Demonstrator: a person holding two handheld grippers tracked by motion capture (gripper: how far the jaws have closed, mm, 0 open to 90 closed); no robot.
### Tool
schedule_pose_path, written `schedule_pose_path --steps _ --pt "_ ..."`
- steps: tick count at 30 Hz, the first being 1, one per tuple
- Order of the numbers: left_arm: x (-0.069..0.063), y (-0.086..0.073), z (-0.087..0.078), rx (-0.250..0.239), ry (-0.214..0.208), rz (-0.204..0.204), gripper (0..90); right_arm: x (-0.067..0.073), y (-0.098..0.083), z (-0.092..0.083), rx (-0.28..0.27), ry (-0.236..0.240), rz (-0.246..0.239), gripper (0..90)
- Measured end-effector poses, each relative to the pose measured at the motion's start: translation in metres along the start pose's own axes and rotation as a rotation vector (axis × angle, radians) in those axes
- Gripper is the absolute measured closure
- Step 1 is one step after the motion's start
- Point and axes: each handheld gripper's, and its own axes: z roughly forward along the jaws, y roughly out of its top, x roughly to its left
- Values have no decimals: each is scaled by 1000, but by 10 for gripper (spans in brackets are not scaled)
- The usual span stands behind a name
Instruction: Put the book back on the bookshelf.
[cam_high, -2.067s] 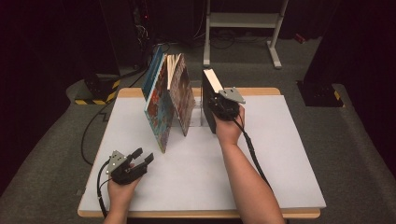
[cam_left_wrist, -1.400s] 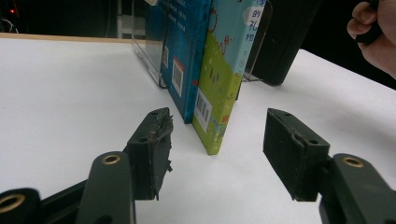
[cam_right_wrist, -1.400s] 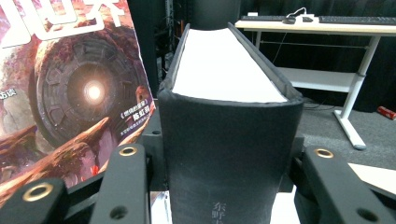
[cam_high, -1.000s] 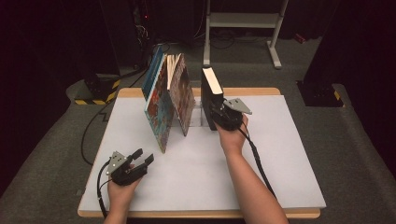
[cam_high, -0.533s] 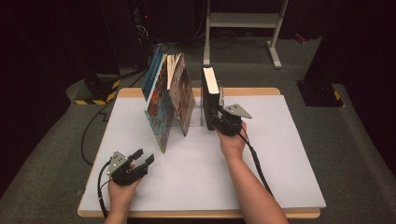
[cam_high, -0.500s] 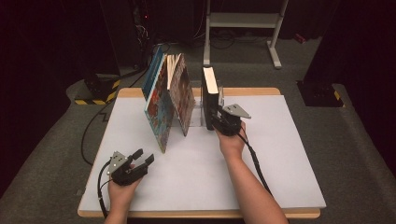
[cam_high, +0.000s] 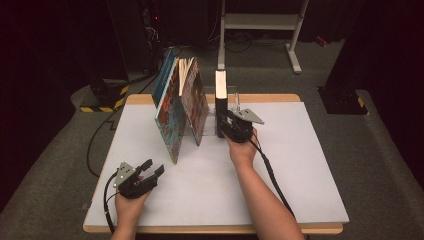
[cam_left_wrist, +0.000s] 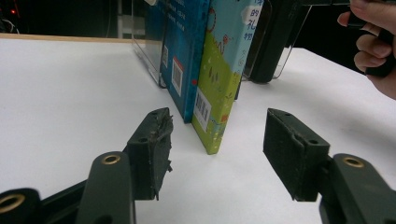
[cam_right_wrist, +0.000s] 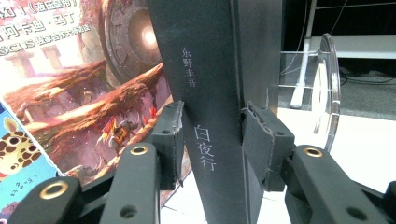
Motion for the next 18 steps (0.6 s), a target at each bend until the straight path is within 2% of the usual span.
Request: schedule_pose_path --steps 18 --pt "-1 0 0 1 1 0 414 -1 0 6 -8 -2 11 575"
